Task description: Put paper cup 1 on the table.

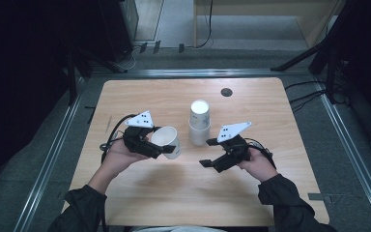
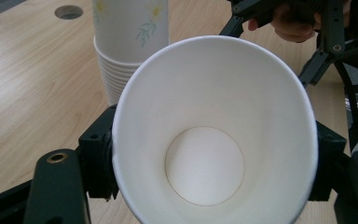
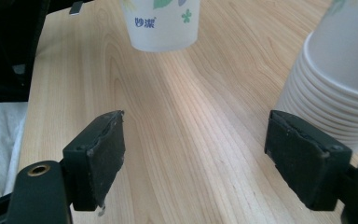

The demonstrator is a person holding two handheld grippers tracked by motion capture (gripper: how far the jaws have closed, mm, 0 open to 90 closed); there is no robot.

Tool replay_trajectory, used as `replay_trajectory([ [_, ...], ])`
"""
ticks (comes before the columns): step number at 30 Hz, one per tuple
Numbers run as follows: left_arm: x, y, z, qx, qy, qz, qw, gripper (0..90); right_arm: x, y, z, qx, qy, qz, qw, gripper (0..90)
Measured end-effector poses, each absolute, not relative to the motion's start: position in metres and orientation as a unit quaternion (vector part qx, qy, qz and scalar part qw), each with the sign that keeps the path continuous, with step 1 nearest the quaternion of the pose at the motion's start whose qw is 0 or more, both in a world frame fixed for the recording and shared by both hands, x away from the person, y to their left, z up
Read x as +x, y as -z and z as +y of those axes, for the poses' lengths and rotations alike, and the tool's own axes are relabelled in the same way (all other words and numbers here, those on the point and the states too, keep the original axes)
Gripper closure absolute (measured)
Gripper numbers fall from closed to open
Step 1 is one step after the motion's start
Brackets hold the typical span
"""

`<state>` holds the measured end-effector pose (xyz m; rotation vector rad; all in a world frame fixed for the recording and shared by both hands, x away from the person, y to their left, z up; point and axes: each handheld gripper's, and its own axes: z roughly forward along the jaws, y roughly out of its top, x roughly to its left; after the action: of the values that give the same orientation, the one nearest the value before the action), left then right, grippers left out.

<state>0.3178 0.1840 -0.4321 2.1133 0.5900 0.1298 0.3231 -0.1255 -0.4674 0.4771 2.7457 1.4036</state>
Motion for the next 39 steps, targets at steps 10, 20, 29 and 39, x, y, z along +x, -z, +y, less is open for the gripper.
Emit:
replay_trajectory([
  [10,0.33,0.436,0.195,0.863,-0.065,0.25,0.433,25.3,0.324,0.471,-0.133,0.16,-0.437,0.884,0.033,22.6],
  [20,0.348,0.44,0.216,0.852,-0.072,0.283,0.434,25.3,0.324,0.475,-0.142,0.185,-0.424,0.885,0.046,24.2],
  [29,0.367,0.449,0.235,0.848,-0.092,0.312,0.419,25.3,0.322,0.477,-0.15,0.198,-0.423,0.883,0.047,24.3],
  [39,0.379,0.458,0.251,0.841,-0.106,0.335,0.411,25.3,0.321,0.478,-0.153,0.203,-0.42,0.883,0.051,24.2],
])
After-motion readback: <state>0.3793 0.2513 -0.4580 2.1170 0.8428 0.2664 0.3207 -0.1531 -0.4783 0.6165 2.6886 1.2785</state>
